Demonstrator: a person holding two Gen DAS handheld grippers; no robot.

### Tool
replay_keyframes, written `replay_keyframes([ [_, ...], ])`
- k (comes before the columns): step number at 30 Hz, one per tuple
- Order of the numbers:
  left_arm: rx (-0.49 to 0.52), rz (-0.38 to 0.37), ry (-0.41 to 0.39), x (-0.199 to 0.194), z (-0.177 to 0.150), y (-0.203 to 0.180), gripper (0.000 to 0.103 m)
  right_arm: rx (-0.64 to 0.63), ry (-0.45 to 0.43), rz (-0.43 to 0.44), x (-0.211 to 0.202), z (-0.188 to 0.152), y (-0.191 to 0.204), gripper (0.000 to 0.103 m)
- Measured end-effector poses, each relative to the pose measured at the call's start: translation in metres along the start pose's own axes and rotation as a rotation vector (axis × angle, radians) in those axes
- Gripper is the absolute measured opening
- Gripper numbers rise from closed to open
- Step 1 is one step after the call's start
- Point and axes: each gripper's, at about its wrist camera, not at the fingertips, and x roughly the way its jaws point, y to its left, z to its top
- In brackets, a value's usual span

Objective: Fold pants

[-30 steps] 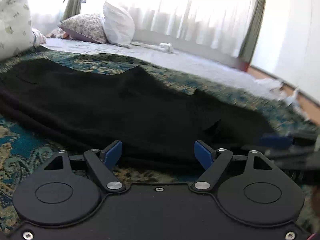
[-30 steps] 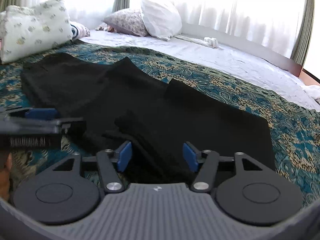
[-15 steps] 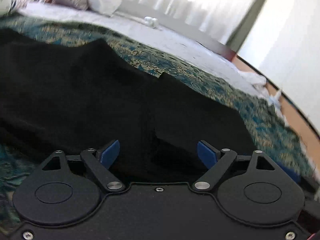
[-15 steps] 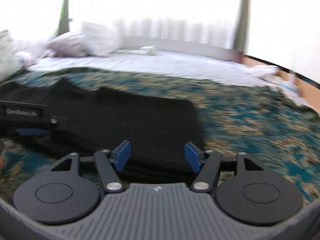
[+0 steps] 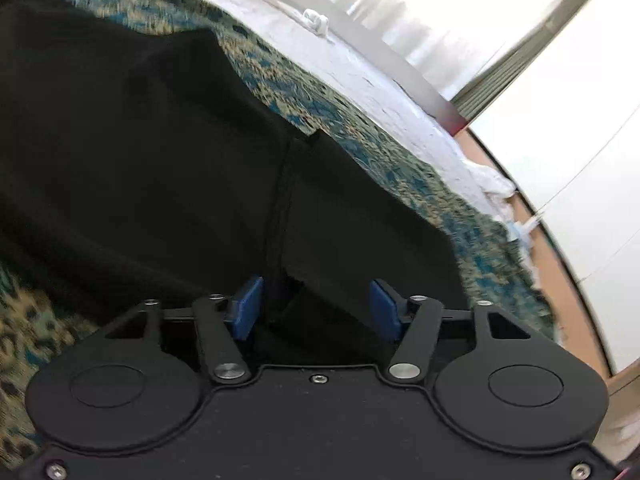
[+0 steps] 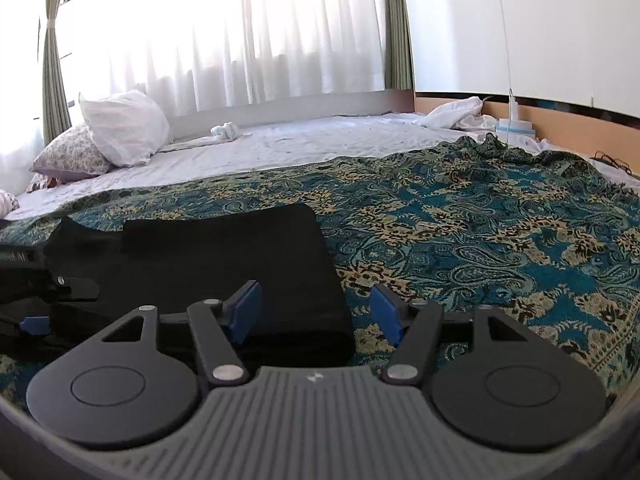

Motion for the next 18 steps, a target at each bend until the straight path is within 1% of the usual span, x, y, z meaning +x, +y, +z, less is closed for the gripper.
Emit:
replay_keyframes([
  [1, -0.028, -0.017, 0.003, 0.003, 0.002, 0.001, 0.073, -0.001, 0.000, 0.001, 0.000, -0.002, 0.001, 0.075],
  [2, -0.055, -0.030, 0.008, 0.006, 0.005, 0.002, 0.076, 0.005, -0.001, 0.002, -0.001, -0.004, 0.002, 0.075],
  [3, -0.063, -0.029, 0.016, 0.009, 0.009, 0.000, 0.077, 0.015, -0.003, 0.006, -0.001, -0.006, 0.003, 0.075],
  [4, -0.050, -0.010, 0.026, 0.013, 0.012, -0.003, 0.074, 0.026, -0.006, 0.010, -0.002, -0.007, 0.003, 0.075],
  [5, -0.017, 0.024, 0.027, 0.014, 0.013, -0.008, 0.056, 0.034, -0.008, 0.014, -0.002, -0.008, 0.003, 0.075],
  [6, 0.031, 0.075, 0.023, 0.015, 0.013, -0.013, 0.041, 0.037, -0.006, 0.018, -0.003, -0.009, 0.003, 0.075],
  [7, 0.089, 0.136, 0.026, 0.018, 0.012, -0.019, 0.023, 0.037, -0.004, 0.024, -0.003, -0.009, 0.003, 0.075],
  [8, 0.125, 0.165, 0.024, 0.019, 0.010, -0.021, 0.023, 0.034, -0.003, 0.028, -0.004, -0.009, 0.004, 0.075],
  [10, 0.149, 0.167, 0.008, 0.016, 0.007, -0.022, 0.021, 0.019, -0.005, 0.037, -0.006, -0.010, 0.007, 0.075],
  [15, 0.263, 0.239, -0.010, 0.009, 0.004, -0.028, 0.019, -0.006, -0.028, 0.024, -0.012, -0.011, 0.009, 0.075],
  [17, 0.266, 0.254, -0.017, 0.006, 0.008, -0.023, 0.018, 0.008, -0.036, 0.024, -0.013, -0.009, 0.006, 0.075],
  [18, 0.271, 0.273, -0.030, 0.003, 0.010, -0.023, 0.017, 0.015, -0.038, 0.024, -0.014, -0.008, 0.004, 0.074],
])
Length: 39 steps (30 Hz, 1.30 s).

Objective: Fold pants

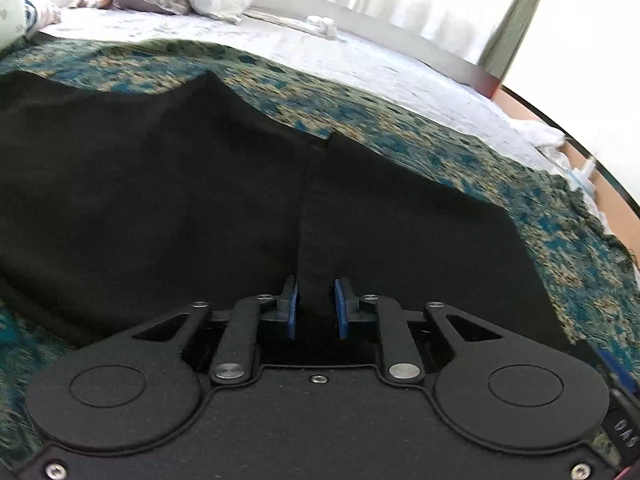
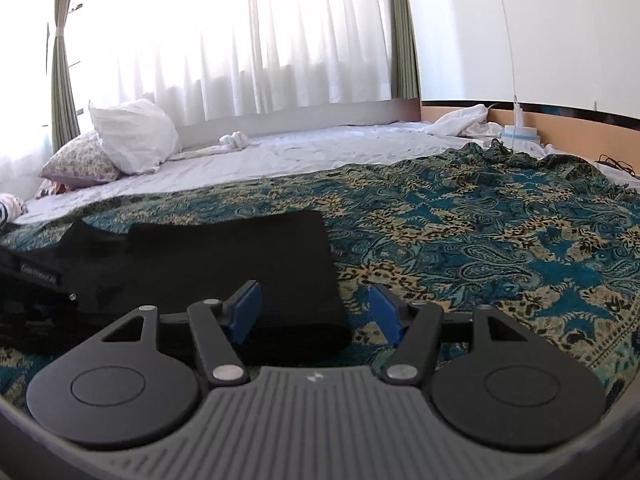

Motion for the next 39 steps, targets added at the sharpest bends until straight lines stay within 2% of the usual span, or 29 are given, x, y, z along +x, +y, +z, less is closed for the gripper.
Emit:
replay_keyframes([
  [4, 0.064, 0.128, -0.083, -0.010, 0.004, 0.005, 0.017, 0.005, -0.014, -0.010, -0.001, 0.002, -0.004, 0.075],
  [6, 0.067, 0.132, -0.071, -0.010, 0.006, 0.011, 0.017, -0.001, -0.008, -0.008, 0.001, 0.002, -0.004, 0.074],
  [8, 0.041, 0.087, -0.026, -0.008, 0.005, 0.017, 0.019, -0.010, -0.001, -0.009, 0.003, 0.002, -0.002, 0.075],
  [10, 0.032, -0.001, 0.008, -0.008, 0.001, 0.020, 0.025, -0.025, 0.008, -0.012, 0.005, 0.000, 0.000, 0.075],
  [12, 0.049, -0.058, 0.015, -0.013, 0.000, 0.019, 0.037, -0.041, 0.017, -0.020, 0.007, -0.002, 0.003, 0.075],
  [13, 0.050, -0.095, 0.026, -0.014, 0.001, 0.019, 0.053, -0.048, 0.022, -0.022, 0.007, -0.003, 0.003, 0.075],
  [14, 0.041, -0.122, 0.029, -0.015, 0.002, 0.019, 0.064, -0.057, 0.026, -0.023, 0.008, -0.004, 0.004, 0.075],
  [16, 0.007, -0.162, 0.023, -0.017, 0.007, 0.023, 0.074, -0.081, 0.037, -0.027, 0.009, -0.005, 0.006, 0.075],
  [17, -0.017, -0.171, 0.023, -0.016, 0.010, 0.026, 0.077, -0.092, 0.041, -0.031, 0.010, -0.005, 0.007, 0.075],
  [21, -0.112, -0.176, 0.041, -0.006, 0.023, 0.042, 0.077, -0.128, 0.052, -0.047, 0.012, -0.007, 0.012, 0.075],
  [25, -0.106, -0.160, 0.041, 0.007, 0.042, 0.048, 0.077, -0.225, 0.013, -0.052, 0.006, -0.006, 0.029, 0.075],
  [28, -0.075, -0.149, 0.057, 0.020, 0.060, 0.045, 0.078, -0.282, -0.005, 0.016, 0.002, -0.003, 0.048, 0.076],
  [33, -0.089, -0.162, 0.160, 0.063, 0.087, 0.041, 0.087, -0.339, 0.026, 0.184, 0.005, -0.004, 0.095, 0.076],
  [39, -0.101, -0.163, 0.168, 0.089, 0.106, 0.039, 0.088, -0.421, 0.084, 0.343, 0.012, -0.017, 0.154, 0.076],
])
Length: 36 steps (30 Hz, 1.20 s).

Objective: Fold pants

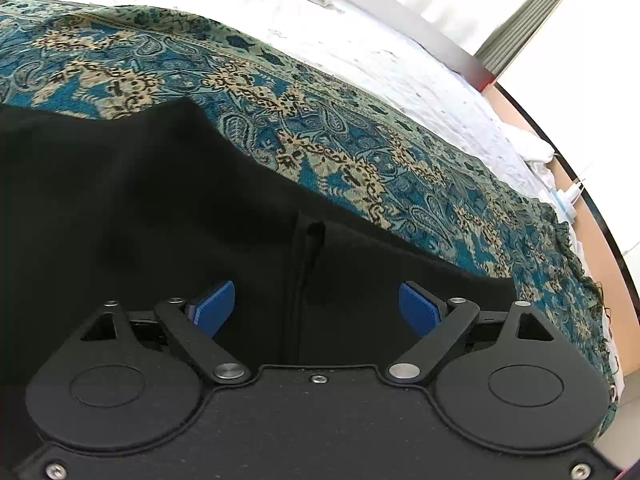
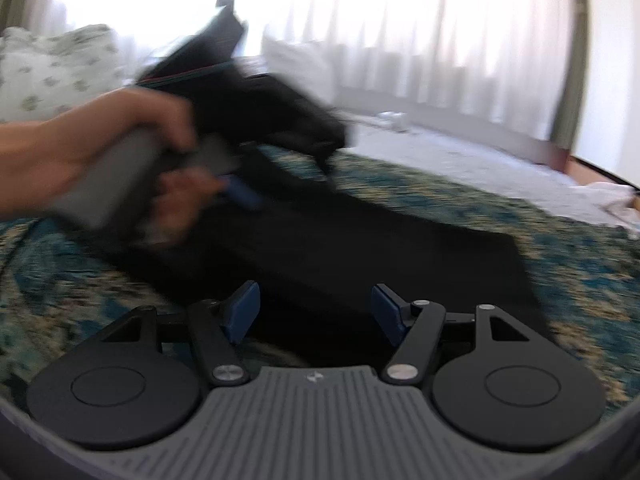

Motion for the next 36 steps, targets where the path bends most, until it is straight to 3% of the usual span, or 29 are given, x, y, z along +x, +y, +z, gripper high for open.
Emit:
replay_keyframes([
  [5, 0.070, -0.019, 0.031, 0.009, 0.003, -0.006, 0.071, -0.022, 0.042, 0.064, 0.014, 0.004, 0.021, 0.076],
  [7, 0.108, -0.025, 0.036, 0.010, 0.000, -0.009, 0.071, -0.042, 0.065, 0.078, 0.019, 0.006, 0.028, 0.076],
  [9, 0.145, -0.019, 0.031, 0.010, -0.003, -0.012, 0.063, -0.058, 0.069, 0.076, 0.020, 0.007, 0.032, 0.076],
  [10, 0.159, -0.005, 0.028, 0.010, -0.004, -0.013, 0.053, -0.057, 0.073, 0.076, 0.021, 0.008, 0.033, 0.075],
  [11, 0.169, 0.014, 0.021, 0.010, -0.005, -0.014, 0.037, -0.047, 0.076, 0.076, 0.023, 0.009, 0.032, 0.067],
  [12, 0.179, 0.029, 0.014, 0.010, -0.005, -0.014, 0.018, -0.031, 0.081, 0.085, 0.024, 0.010, 0.031, 0.053],
  [13, 0.180, 0.034, 0.015, 0.010, -0.004, -0.012, 0.014, -0.014, 0.084, 0.101, 0.025, 0.011, 0.031, 0.047],
  [14, 0.171, 0.026, 0.016, 0.009, -0.002, -0.010, 0.010, -0.003, 0.083, 0.105, 0.026, 0.012, 0.031, 0.033],
  [15, 0.154, 0.019, 0.011, 0.006, -0.001, -0.008, 0.008, 0.001, 0.080, 0.104, 0.026, 0.014, 0.032, 0.023],
  [17, 0.136, 0.012, -0.014, -0.001, 0.003, -0.004, 0.006, 0.004, 0.050, 0.089, 0.024, 0.018, 0.037, 0.016],
  [21, 0.179, 0.067, -0.096, -0.013, 0.007, -0.004, 0.006, 0.048, 0.018, 0.116, 0.024, 0.026, 0.042, 0.015],
  [26, 0.221, 0.168, -0.070, -0.002, 0.006, 0.007, 0.006, 0.056, 0.067, 0.132, 0.041, 0.018, 0.047, 0.016],
  [28, 0.226, 0.167, -0.074, 0.000, 0.002, 0.011, 0.006, 0.035, 0.058, 0.128, 0.039, 0.016, 0.046, 0.016],
  [31, 0.223, 0.161, -0.080, 0.000, 0.000, 0.012, 0.007, 0.031, 0.063, 0.133, 0.041, 0.016, 0.047, 0.021],
  [34, 0.237, 0.172, -0.079, -0.002, -0.001, 0.011, 0.007, 0.031, 0.055, 0.142, 0.038, 0.018, 0.046, 0.036],
  [36, 0.245, 0.179, -0.080, -0.004, -0.001, 0.009, 0.015, 0.031, 0.052, 0.136, 0.036, 0.018, 0.047, 0.048],
])
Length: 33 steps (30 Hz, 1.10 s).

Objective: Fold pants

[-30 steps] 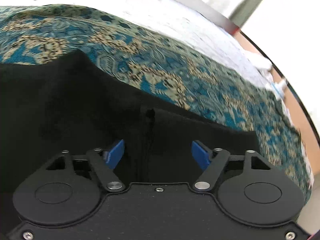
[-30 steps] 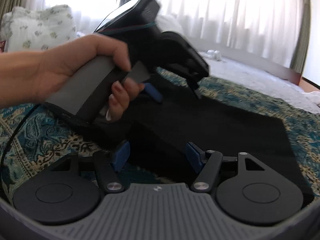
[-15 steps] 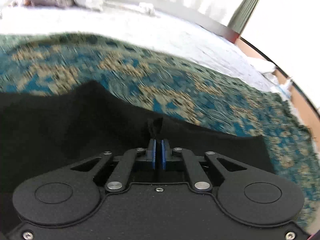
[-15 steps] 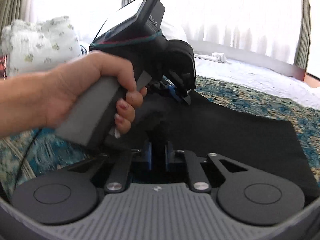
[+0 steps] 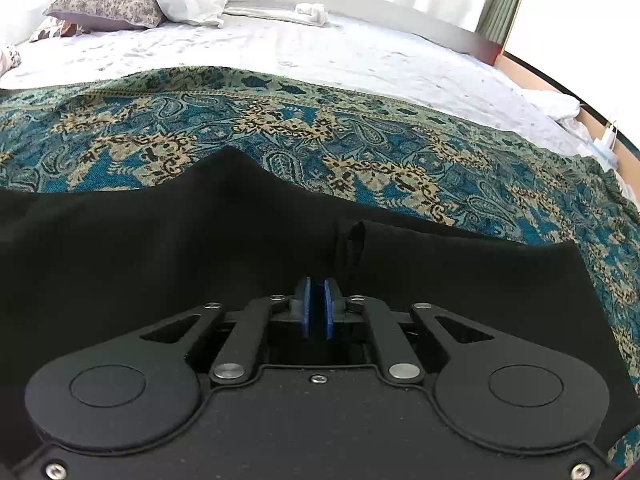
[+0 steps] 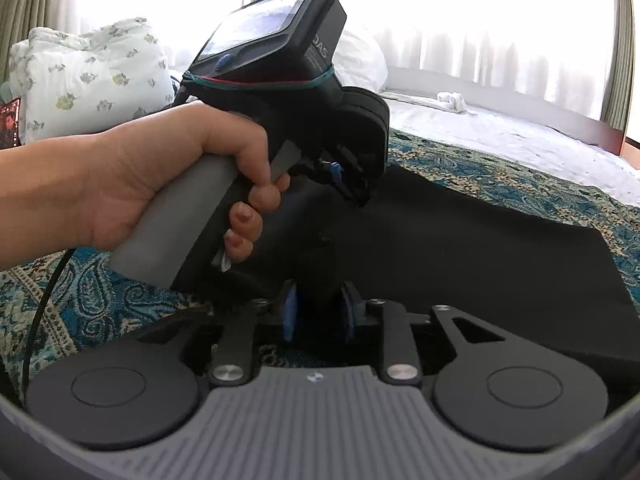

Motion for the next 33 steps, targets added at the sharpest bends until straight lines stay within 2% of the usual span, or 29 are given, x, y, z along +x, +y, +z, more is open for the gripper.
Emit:
replay_keyframes([
  [1, 0.001, 0.003, -0.004, -0.003, 0.000, 0.000, 0.019, 0.000, -0.003, 0.000, -0.002, 0.000, 0.000, 0.050],
  [3, -0.003, 0.008, -0.018, -0.011, -0.002, 0.001, 0.040, 0.006, -0.010, 0.002, -0.009, -0.001, -0.001, 0.058],
  [7, -0.014, 0.023, -0.069, -0.037, -0.008, 0.012, 0.067, 0.017, -0.023, -0.012, -0.022, -0.005, -0.010, 0.066],
  [9, -0.028, 0.036, -0.088, -0.050, -0.012, 0.022, 0.084, 0.032, -0.029, -0.027, -0.028, -0.007, -0.016, 0.071],
  [13, -0.054, 0.098, -0.141, -0.083, -0.027, 0.054, 0.090, 0.074, -0.041, -0.081, -0.035, -0.011, -0.029, 0.074],
  [15, -0.081, 0.147, -0.172, -0.100, -0.035, 0.074, 0.098, 0.087, -0.045, -0.129, -0.034, -0.011, -0.034, 0.076],
  [17, -0.121, 0.199, -0.199, -0.115, -0.044, 0.099, 0.099, 0.103, -0.045, -0.166, -0.032, -0.007, -0.039, 0.077],
  [21, -0.239, 0.291, -0.208, -0.137, -0.059, 0.149, 0.100, 0.155, -0.022, -0.179, -0.022, -0.006, -0.049, 0.082],
  [23, -0.292, 0.357, -0.227, -0.146, -0.067, 0.170, 0.100, 0.169, 0.016, -0.186, -0.012, -0.011, -0.050, 0.082],
  [27, -0.355, 0.501, -0.267, -0.159, -0.079, 0.203, 0.100, 0.150, 0.012, -0.209, -0.006, -0.014, -0.048, 0.084],
  [30, -0.426, 0.527, -0.283, -0.160, -0.081, 0.228, 0.101, 0.156, 0.007, -0.209, -0.007, -0.018, -0.046, 0.085],
  [33, -0.524, 0.495, -0.257, -0.151, -0.079, 0.251, 0.102, 0.160, 0.000, -0.205, -0.008, -0.020, -0.046, 0.086],
])
